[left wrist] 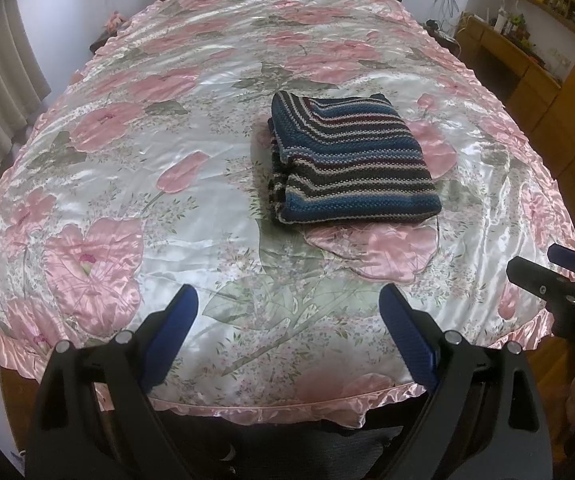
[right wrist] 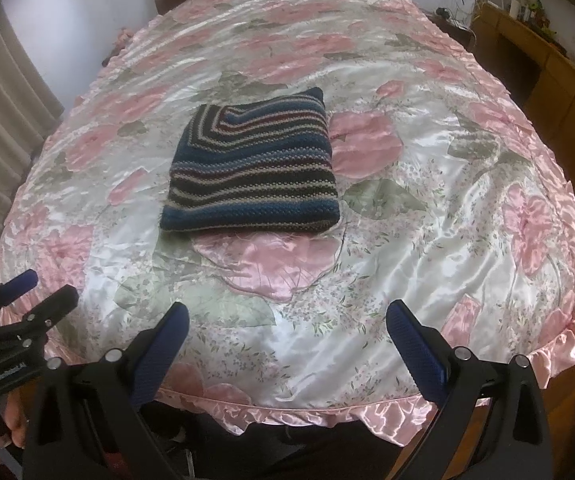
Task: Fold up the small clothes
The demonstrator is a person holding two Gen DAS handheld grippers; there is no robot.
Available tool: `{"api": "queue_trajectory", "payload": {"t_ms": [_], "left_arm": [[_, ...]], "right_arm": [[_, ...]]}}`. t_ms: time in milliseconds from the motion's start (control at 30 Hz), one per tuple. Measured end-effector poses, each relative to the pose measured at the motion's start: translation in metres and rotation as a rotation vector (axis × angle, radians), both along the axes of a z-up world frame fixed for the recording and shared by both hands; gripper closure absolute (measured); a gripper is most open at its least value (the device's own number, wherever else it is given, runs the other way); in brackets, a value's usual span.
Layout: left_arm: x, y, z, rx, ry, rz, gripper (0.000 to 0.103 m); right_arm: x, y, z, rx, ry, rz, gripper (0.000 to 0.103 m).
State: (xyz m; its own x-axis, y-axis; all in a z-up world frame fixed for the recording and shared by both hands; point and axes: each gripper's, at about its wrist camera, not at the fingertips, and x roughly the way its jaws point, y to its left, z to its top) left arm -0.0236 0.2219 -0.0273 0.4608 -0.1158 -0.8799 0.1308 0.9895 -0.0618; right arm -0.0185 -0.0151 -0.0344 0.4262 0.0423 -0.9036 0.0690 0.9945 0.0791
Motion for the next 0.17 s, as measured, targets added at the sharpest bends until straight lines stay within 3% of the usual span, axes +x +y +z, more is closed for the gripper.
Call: {"api": "queue_trajectory", "payload": {"t_ms": [167], "left_arm": [[-0.0003,-0.0017,0.0012,0.004,-0.005,0.001,0.012]], "right_arm": [[-0.0003,-0.0013,-0.0028,-0.01,0.012,-0.007,0.004]]}}
